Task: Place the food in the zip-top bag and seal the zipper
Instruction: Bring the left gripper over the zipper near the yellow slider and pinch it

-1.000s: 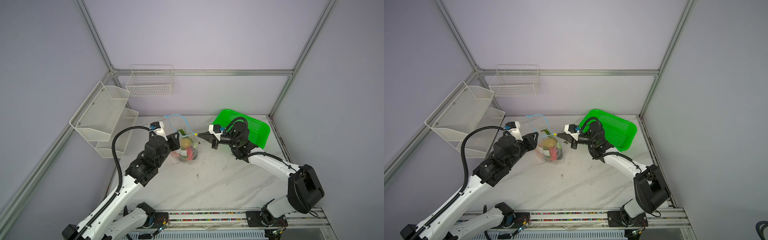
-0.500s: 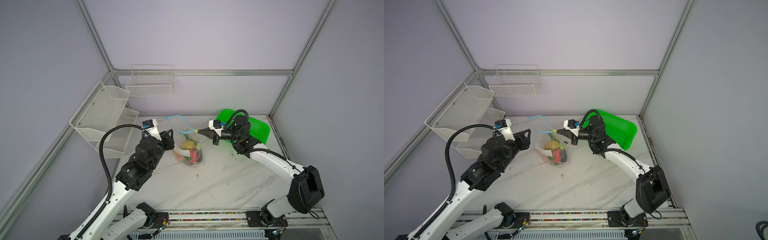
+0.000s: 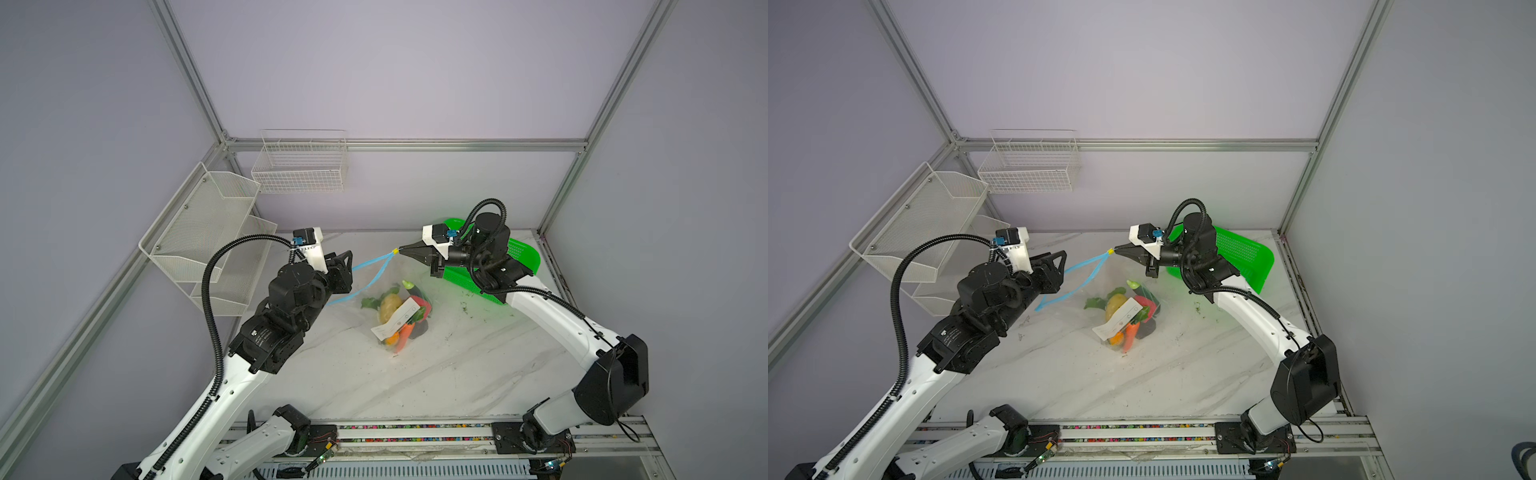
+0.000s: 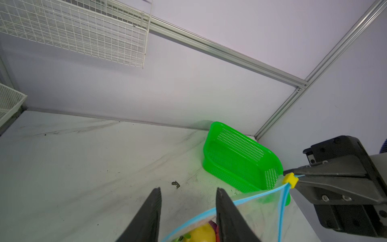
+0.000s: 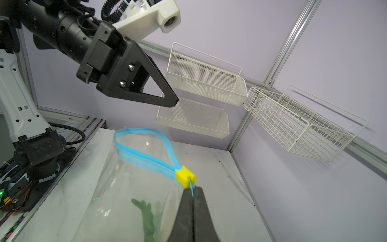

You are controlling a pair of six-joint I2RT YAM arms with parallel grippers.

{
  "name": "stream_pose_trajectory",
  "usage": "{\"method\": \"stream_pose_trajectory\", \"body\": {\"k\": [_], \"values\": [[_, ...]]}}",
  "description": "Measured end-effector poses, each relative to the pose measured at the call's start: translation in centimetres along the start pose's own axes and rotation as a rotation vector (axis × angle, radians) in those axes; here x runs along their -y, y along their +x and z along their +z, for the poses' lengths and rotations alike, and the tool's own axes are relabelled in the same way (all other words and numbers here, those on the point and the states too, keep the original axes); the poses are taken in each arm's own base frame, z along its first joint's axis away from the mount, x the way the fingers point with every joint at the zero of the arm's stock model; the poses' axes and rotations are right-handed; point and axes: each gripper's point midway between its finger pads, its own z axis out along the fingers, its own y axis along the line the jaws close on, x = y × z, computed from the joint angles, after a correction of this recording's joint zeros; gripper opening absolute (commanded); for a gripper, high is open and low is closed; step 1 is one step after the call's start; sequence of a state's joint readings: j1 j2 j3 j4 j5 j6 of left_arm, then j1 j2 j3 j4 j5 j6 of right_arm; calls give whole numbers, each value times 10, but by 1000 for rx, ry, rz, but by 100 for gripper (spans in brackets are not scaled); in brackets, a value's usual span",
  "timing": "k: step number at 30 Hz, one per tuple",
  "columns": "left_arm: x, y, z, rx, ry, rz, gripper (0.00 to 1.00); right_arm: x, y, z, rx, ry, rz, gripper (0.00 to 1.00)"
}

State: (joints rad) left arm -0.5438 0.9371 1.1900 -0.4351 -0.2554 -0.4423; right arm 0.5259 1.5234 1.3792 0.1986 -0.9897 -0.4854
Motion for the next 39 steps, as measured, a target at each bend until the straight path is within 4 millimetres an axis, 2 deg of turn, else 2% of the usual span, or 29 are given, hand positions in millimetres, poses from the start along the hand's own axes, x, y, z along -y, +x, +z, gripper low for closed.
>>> {"method": "stream_pose_trajectory", "body": {"k": [7, 16, 27, 32, 39], "values": [[29, -2, 8, -56, 125, 130, 50, 4, 5, -4, -23, 6, 19, 0], [69, -3, 26, -129, 291, 221, 47, 8, 10, -7, -42, 21, 37, 0], [109, 6, 22, -140, 542, 374, 47, 11, 22, -15, -63, 27, 4, 0], [115, 16, 27, -137, 591, 479, 49, 10, 23, -20, -58, 6, -8, 0], [112, 42, 67, -225, 585, 582, 50, 8, 26, -21, -57, -17, 3, 0]]}}
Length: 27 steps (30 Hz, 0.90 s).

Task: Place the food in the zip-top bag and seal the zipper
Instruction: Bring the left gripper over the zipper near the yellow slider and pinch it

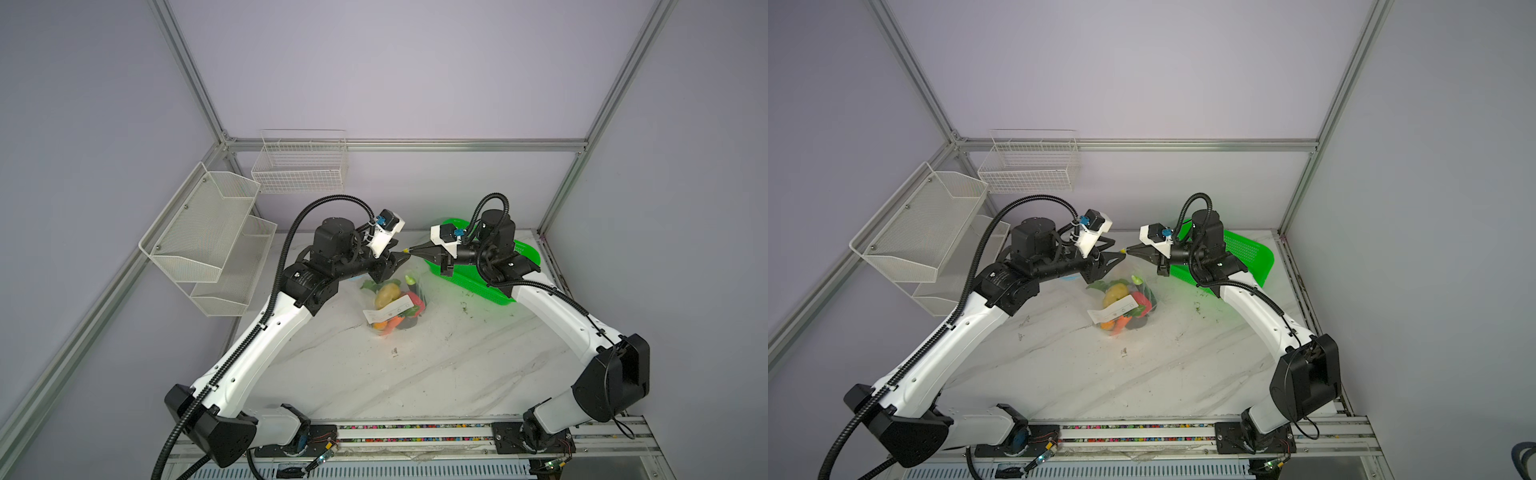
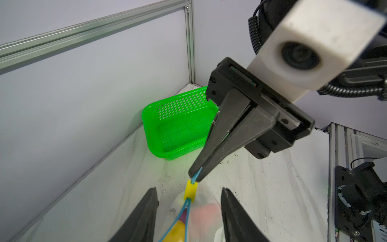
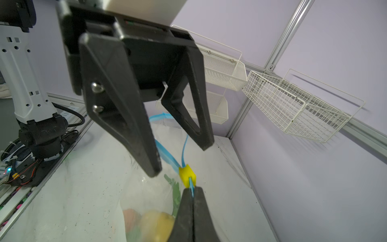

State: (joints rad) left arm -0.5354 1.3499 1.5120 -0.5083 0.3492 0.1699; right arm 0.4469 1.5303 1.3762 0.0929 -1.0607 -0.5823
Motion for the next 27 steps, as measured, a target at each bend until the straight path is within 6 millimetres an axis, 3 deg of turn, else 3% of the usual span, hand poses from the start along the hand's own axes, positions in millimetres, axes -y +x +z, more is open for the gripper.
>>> {"method": "stream_pose_trajectory", "body": {"k": [9, 21, 27], "values": [[5, 3, 4, -6, 41, 61, 41, 0, 10, 3, -2, -25, 24, 0], [5, 2, 4, -1, 47, 97, 42, 0, 13, 4, -2, -31, 29, 0], [3, 2, 10, -3, 61, 101, 38, 0, 12, 3, 1, -34, 28, 0]]}}
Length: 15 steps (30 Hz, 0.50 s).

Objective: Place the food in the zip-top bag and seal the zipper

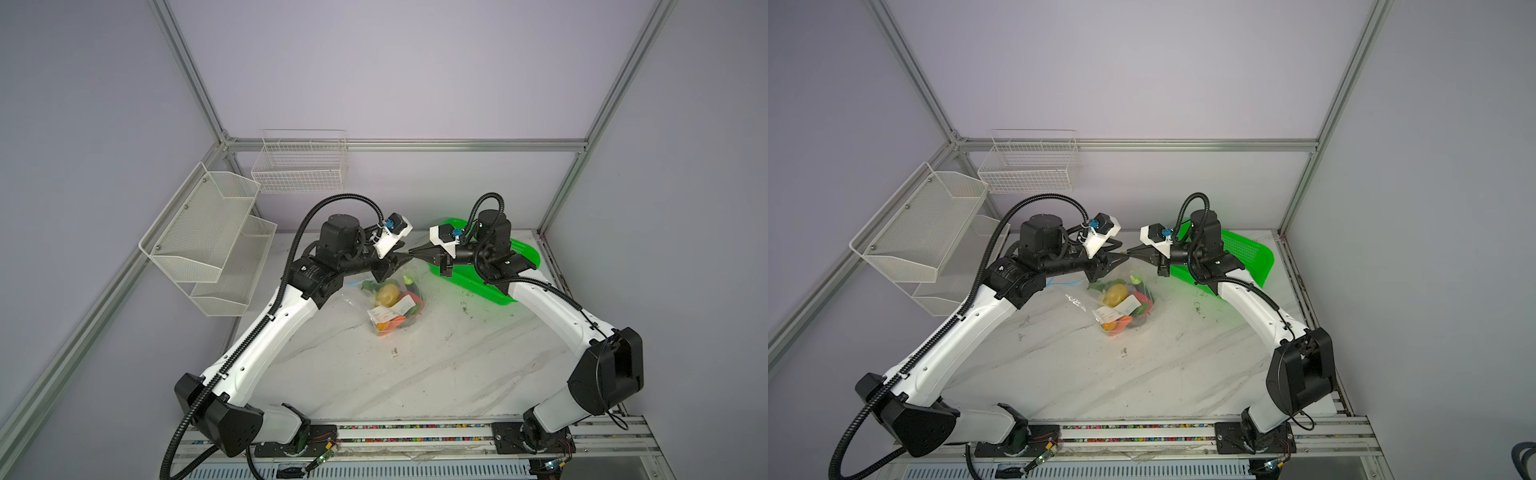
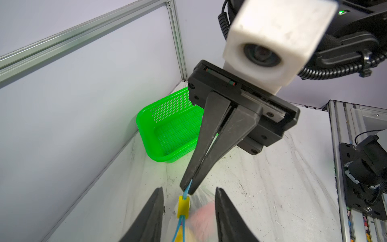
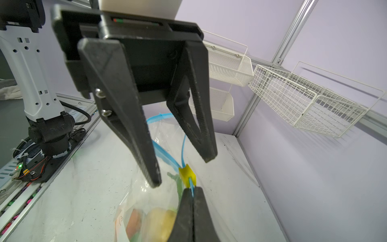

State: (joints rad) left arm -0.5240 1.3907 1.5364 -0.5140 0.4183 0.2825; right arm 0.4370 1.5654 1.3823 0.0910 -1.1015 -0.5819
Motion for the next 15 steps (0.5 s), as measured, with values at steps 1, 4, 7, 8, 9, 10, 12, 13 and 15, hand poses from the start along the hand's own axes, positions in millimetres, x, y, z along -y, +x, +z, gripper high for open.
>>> {"method": "stream_pose_trajectory", "body": {"k": [1, 4, 7, 8, 9, 10, 12, 13, 15], "values": [[0, 1, 1, -2, 4, -2, 38, 0, 0, 0, 1, 0, -1, 0], [1, 4, 5, -9, 16, -6, 38, 0, -1, 0, 2, -2, -1, 0], [1, 6, 7, -16, 19, -2, 35, 0, 0, -1, 2, -2, 0, 0], [1, 6, 7, -17, 18, 1, 34, 0, 0, -1, 2, -2, -1, 0], [1, 7, 7, -18, 16, 7, 33, 0, 0, -1, 2, -2, -1, 0], [0, 6, 7, -18, 14, 10, 32, 1, 0, -2, 2, -1, -1, 0], [-1, 6, 6, -18, 10, 15, 31, 1, 0, -2, 2, -1, -2, 0], [-1, 5, 6, -18, 6, 16, 30, 1, 0, -2, 2, -1, -3, 0], [-2, 4, 5, -18, -1, 18, 27, 1, 0, -2, 1, 0, -4, 0]]}}
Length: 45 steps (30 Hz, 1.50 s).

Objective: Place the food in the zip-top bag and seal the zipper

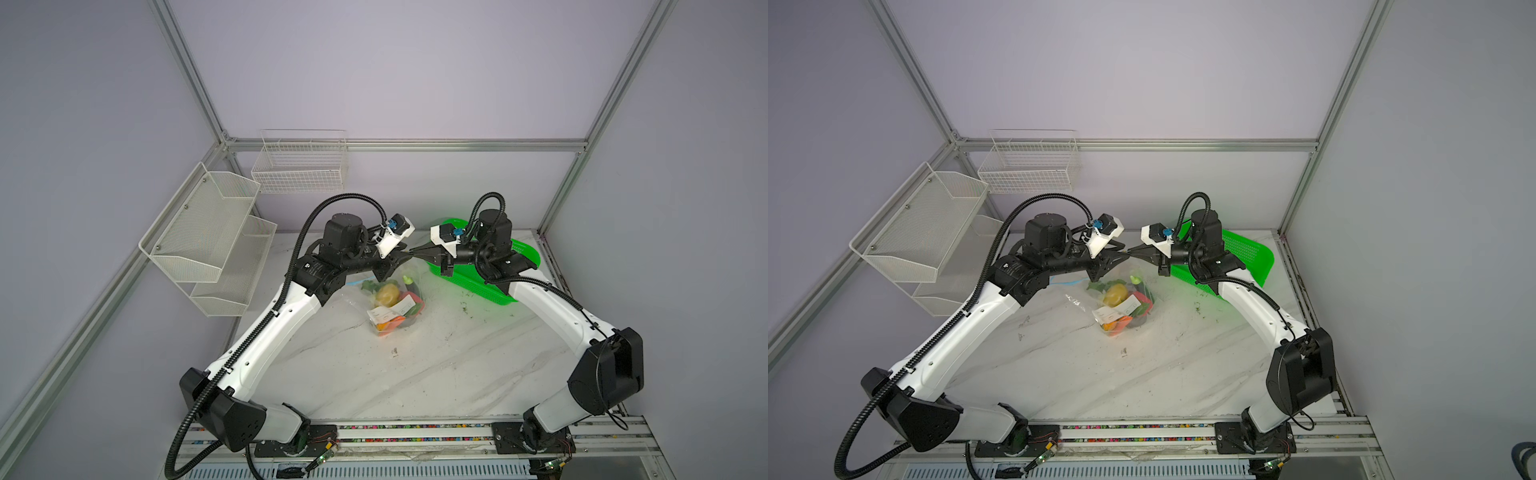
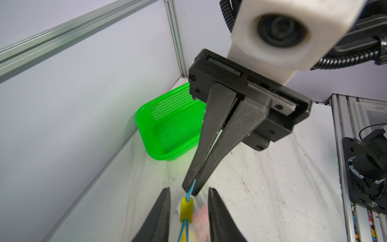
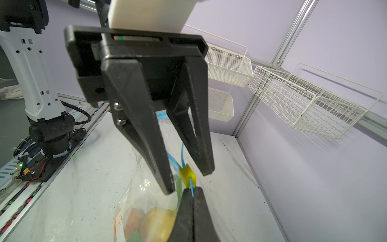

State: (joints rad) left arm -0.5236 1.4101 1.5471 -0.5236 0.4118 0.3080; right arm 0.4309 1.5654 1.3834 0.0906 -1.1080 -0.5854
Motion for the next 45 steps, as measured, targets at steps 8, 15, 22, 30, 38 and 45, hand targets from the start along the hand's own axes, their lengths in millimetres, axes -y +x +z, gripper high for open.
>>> {"method": "stream_pose_trajectory", "body": {"k": [8, 15, 22, 30, 38, 45], "values": [[-4, 2, 0, -11, -24, 2, 21, 0, 0, 0, 0, 0, 0, 0], [-4, 2, 0, -11, -22, 16, 12, 1, 0, 0, -1, 3, 0, 0], [-4, 3, 0, -13, -23, 16, 10, 1, 0, 0, -2, 5, 0, 0], [-4, 3, 0, -15, -23, 15, 10, 1, 0, 0, -2, 6, 1, 0], [-4, 5, -6, -29, -42, 11, 9, 1, 0, 0, 0, 3, 5, 0], [-4, 6, -16, -34, -67, 2, 8, 1, -5, 0, 6, 2, 1, 0]]}}
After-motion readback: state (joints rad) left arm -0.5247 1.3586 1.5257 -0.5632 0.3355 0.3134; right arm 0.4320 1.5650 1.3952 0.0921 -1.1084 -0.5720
